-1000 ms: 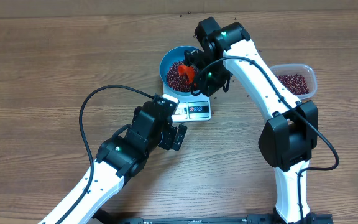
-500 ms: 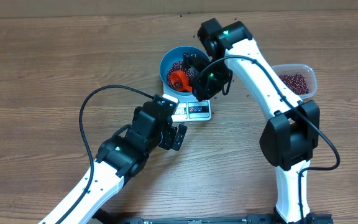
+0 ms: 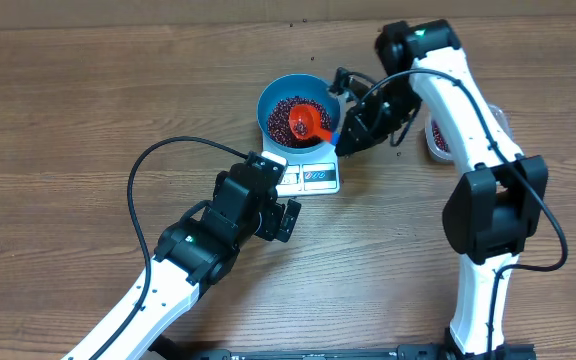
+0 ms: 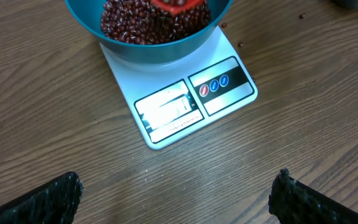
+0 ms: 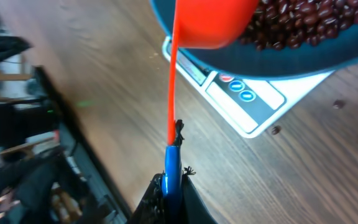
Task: Scoop item into bowl and weigh 150g on scale
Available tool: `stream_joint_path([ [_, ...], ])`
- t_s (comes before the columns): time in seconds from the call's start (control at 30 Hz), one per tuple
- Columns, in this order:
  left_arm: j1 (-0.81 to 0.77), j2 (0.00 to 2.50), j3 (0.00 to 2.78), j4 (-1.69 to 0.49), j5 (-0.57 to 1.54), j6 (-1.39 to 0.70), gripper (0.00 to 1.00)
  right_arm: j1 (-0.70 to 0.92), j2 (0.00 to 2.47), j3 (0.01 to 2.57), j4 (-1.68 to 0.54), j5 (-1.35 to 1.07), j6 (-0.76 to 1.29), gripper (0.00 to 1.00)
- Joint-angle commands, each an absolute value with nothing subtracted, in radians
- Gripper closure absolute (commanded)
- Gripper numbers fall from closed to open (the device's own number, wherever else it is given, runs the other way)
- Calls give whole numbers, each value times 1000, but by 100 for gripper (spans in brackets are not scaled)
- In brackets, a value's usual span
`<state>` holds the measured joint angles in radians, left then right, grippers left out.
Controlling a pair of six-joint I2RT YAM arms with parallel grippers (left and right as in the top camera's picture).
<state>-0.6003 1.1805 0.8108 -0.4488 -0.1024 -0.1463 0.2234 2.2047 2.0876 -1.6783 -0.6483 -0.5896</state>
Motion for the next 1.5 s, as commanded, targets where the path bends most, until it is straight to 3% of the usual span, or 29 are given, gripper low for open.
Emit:
stream_joint_path([
  [0.0, -594, 1184, 816, -448, -114, -134, 1, 175, 2204, 2116, -1695, -762, -682, 96],
  [0.5, -594, 1184, 816, -448, -114, -134, 0, 15, 2108, 2116, -1695, -818, -682, 96],
  [0.97, -594, 1185, 816, -448, -114, -134, 0, -230, 1927, 2114, -1695, -803, -570, 96],
  [1.13, -594, 1185, 816, -448, -114, -134, 0, -300, 1890, 2091, -1695, -737, -531, 96],
  [1.47, -594, 1184, 816, -448, -114, -134, 0, -309, 1889, 1969, -1673, -350, -301, 96],
])
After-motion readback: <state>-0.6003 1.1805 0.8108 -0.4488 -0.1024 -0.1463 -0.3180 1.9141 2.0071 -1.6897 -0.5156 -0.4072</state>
